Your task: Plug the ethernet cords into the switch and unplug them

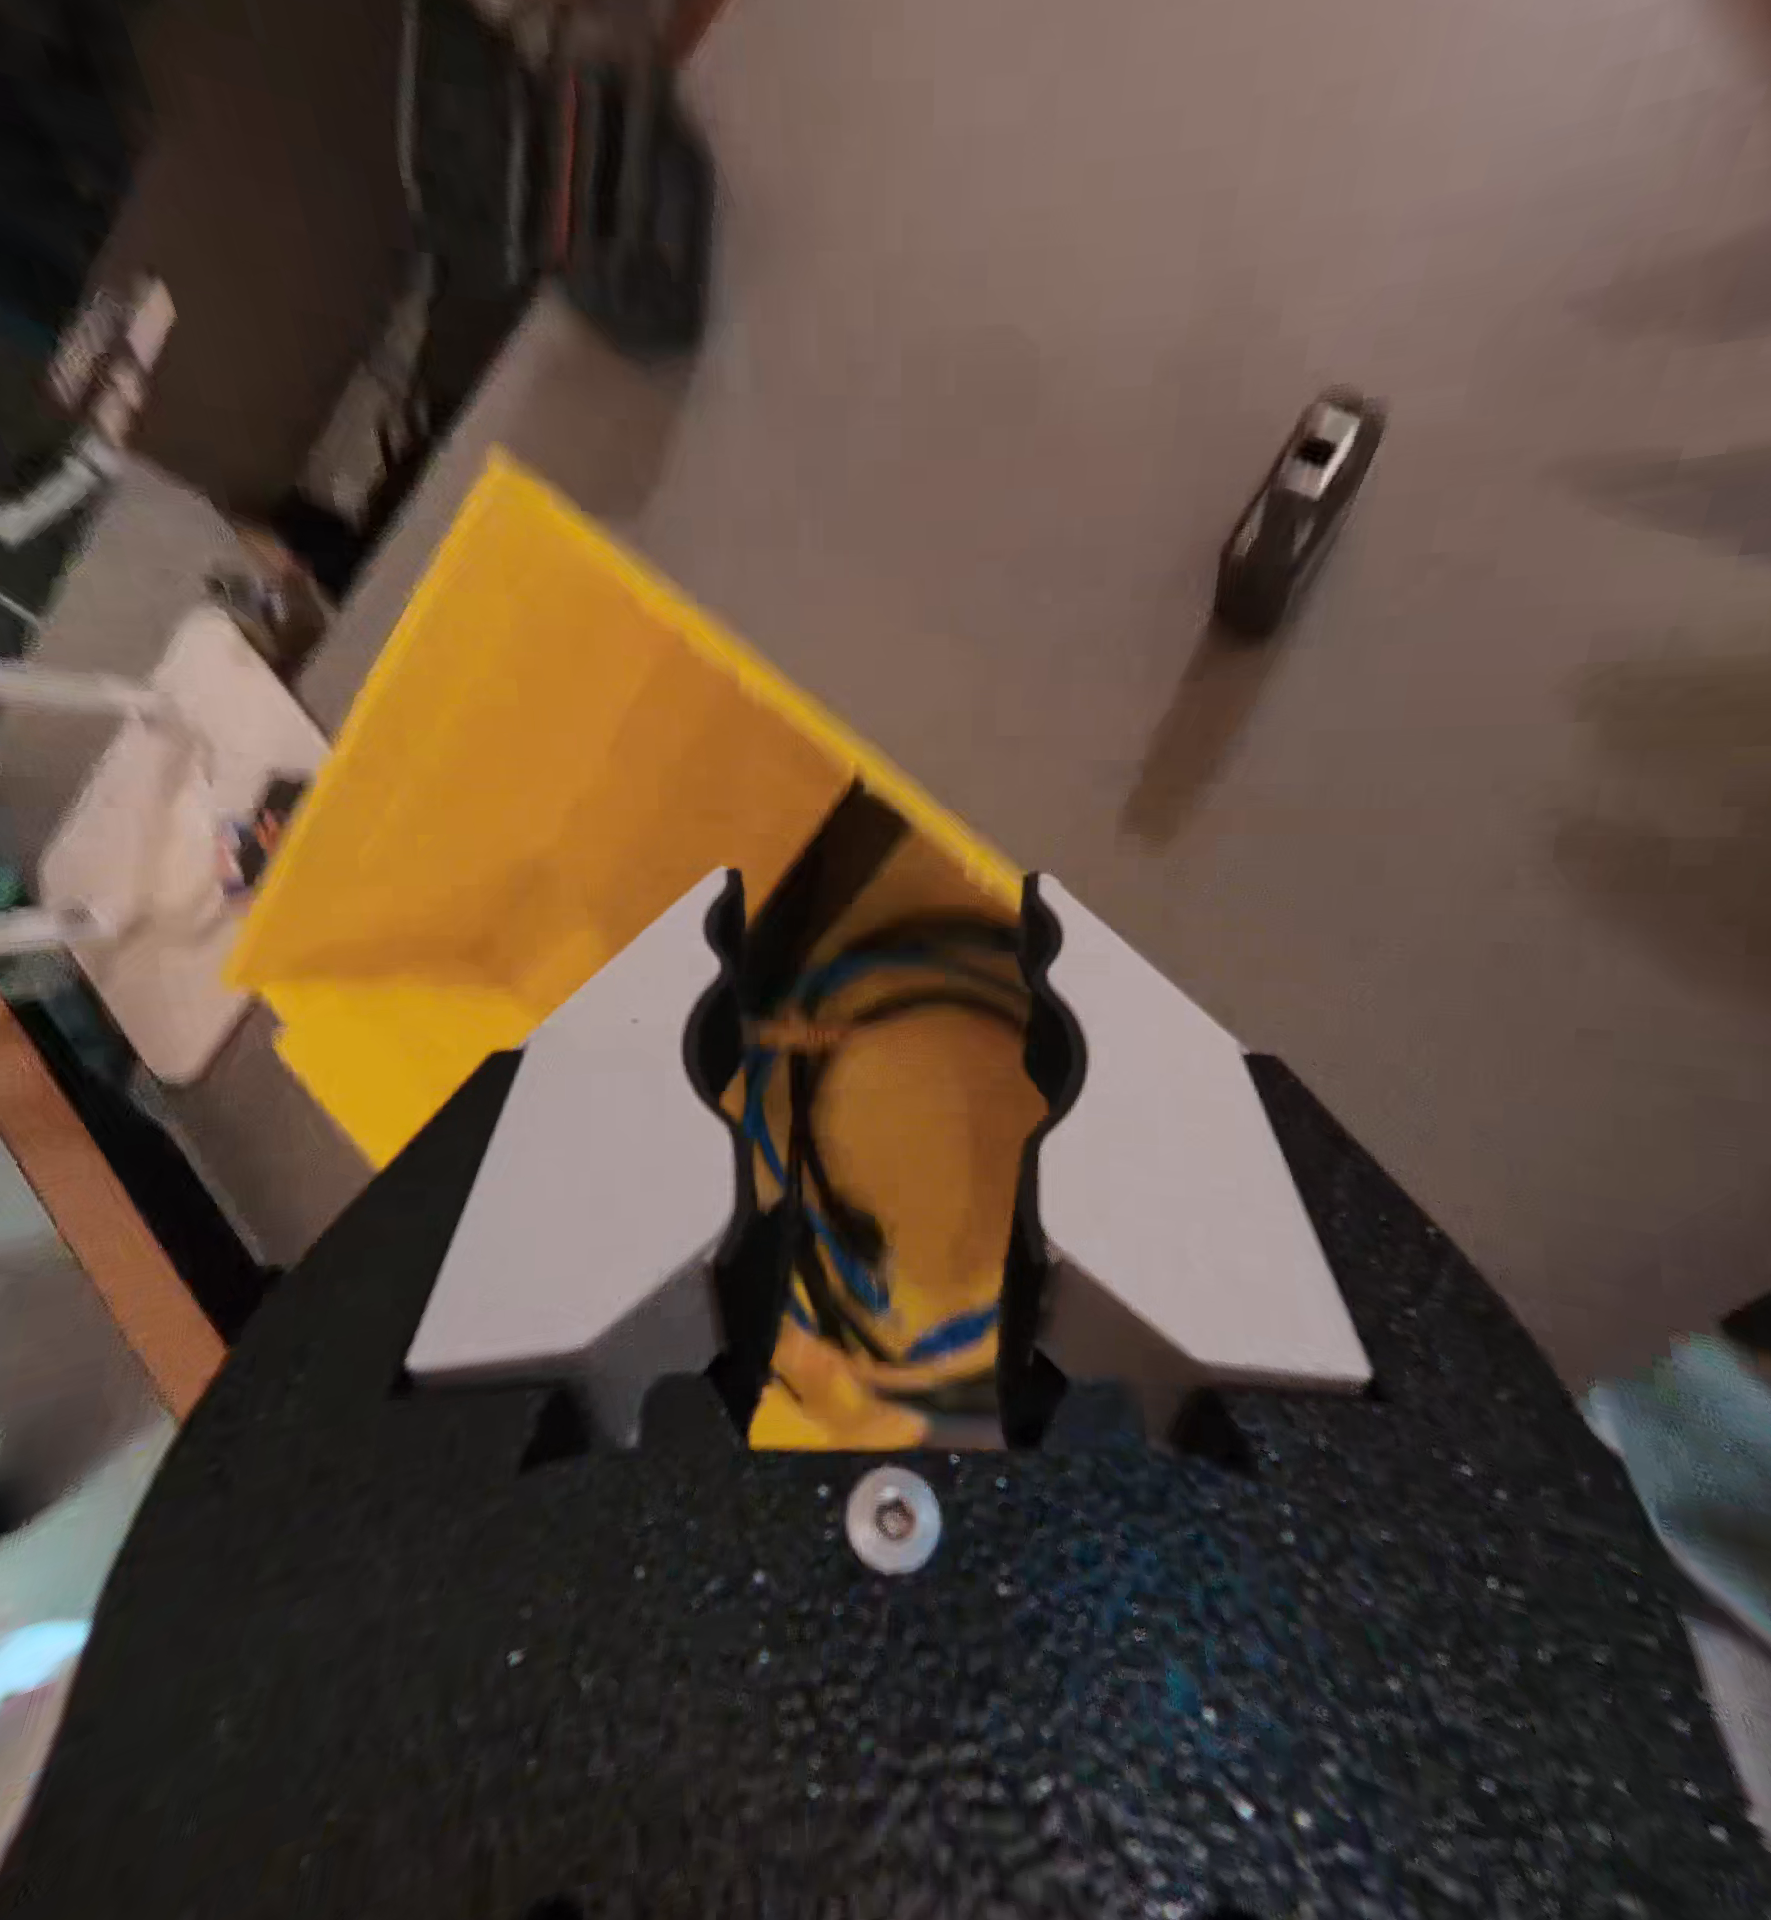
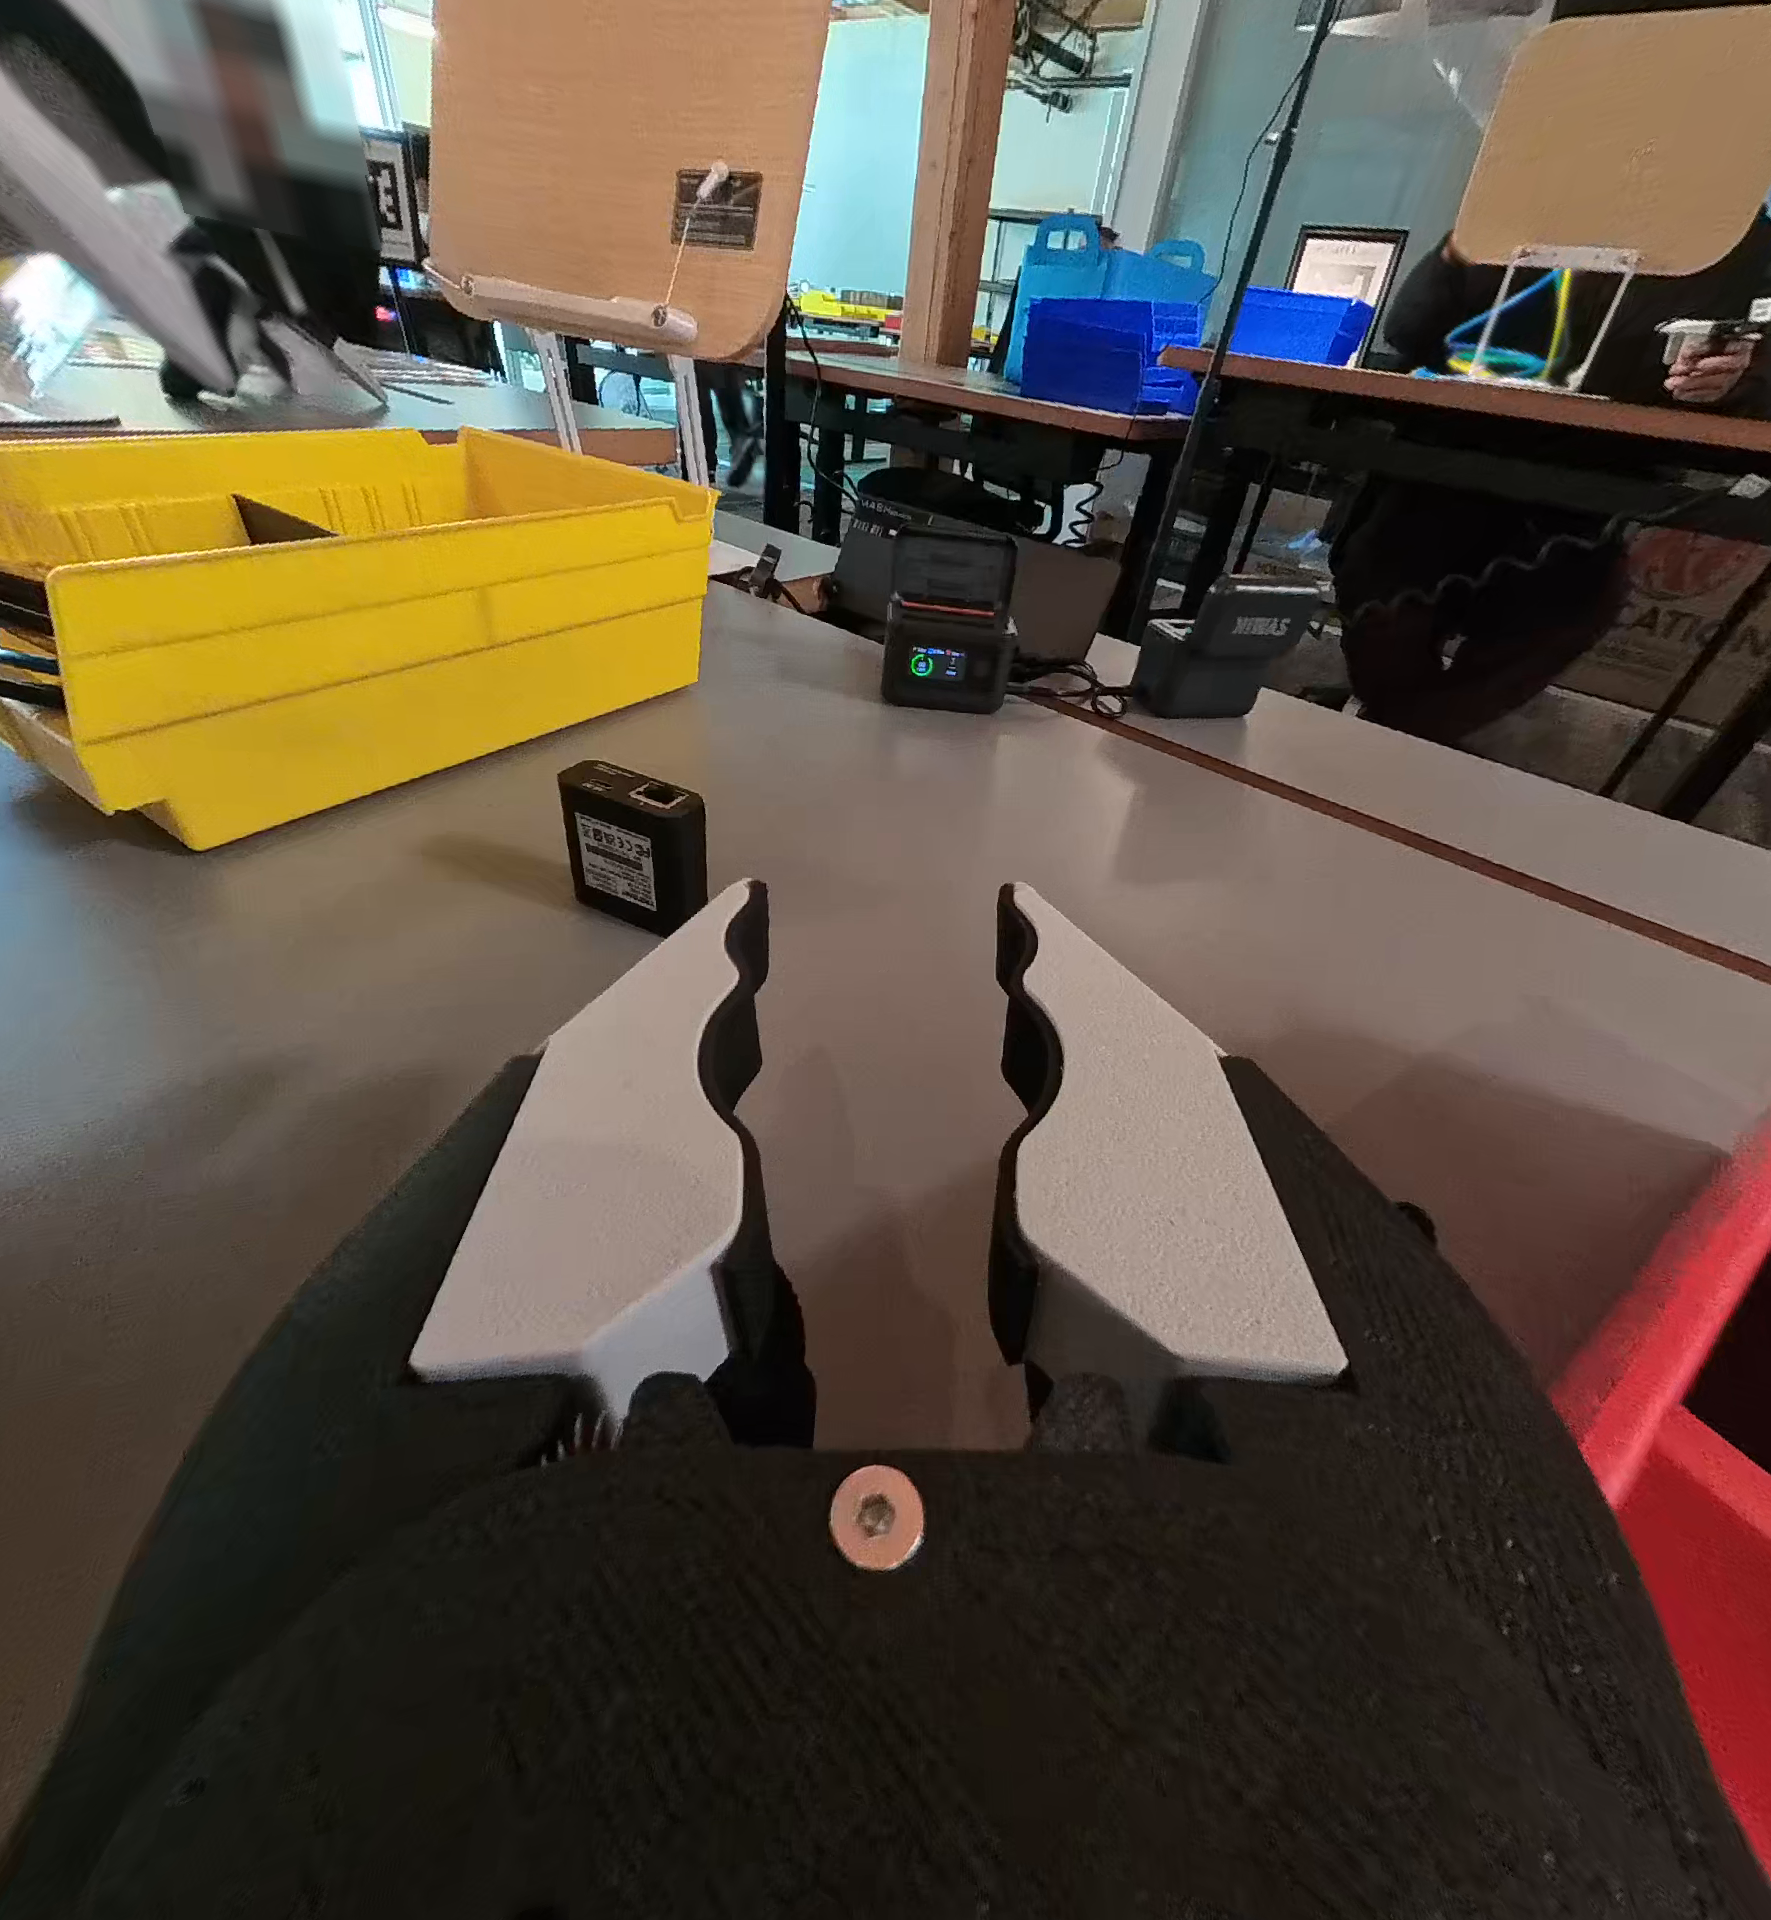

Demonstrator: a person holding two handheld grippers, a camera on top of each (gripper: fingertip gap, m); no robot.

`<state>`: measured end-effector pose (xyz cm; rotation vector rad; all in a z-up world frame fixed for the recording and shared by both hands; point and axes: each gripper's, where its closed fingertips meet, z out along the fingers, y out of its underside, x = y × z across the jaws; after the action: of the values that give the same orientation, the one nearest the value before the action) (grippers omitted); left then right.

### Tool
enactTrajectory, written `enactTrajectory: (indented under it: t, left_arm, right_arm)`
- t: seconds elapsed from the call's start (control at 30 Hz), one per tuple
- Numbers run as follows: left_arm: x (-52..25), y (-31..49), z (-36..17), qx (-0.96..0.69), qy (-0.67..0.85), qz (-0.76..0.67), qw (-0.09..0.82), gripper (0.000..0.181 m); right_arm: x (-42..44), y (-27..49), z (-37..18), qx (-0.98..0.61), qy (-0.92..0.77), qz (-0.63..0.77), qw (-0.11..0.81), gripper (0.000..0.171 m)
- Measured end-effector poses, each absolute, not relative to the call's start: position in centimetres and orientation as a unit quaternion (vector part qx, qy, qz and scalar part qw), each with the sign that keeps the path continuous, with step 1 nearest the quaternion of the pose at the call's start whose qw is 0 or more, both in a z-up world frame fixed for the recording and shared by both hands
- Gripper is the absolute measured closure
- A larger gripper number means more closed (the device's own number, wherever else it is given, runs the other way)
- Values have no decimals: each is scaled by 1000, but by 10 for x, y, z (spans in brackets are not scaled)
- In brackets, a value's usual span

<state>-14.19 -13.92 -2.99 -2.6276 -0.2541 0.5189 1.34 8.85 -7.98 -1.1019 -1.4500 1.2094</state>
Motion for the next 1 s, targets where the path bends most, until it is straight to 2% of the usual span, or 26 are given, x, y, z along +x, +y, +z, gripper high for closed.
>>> enactTrajectory:
  t: [0.03,0.17,0.3,0.47,0.53,1.0]
  left_arm:
    - [-138,-156,-36,-960,-103,159,208,131]
    - [-103,-196,-80,-982,-99,3,159,134]
    - [-100,-215,-116,-989,-89,6,120,135]
    - [-82,-212,-129,-983,-86,-68,144,163]
    - [-88,-211,-121,-984,-66,-36,162,174]
    - [-170,-220,33,-853,-136,336,377,178]
  right_arm:
    - [13,88,-80,-447,-591,491,459,128]
    - [14,86,-79,-441,-594,486,465,128]
    - [12,87,-83,-446,-598,481,460,128]
    - [12,87,-86,-449,-599,478,459,129]
    - [11,88,-86,-450,-600,477,458,129]
    - [11,87,-86,-448,-601,476,459,129]
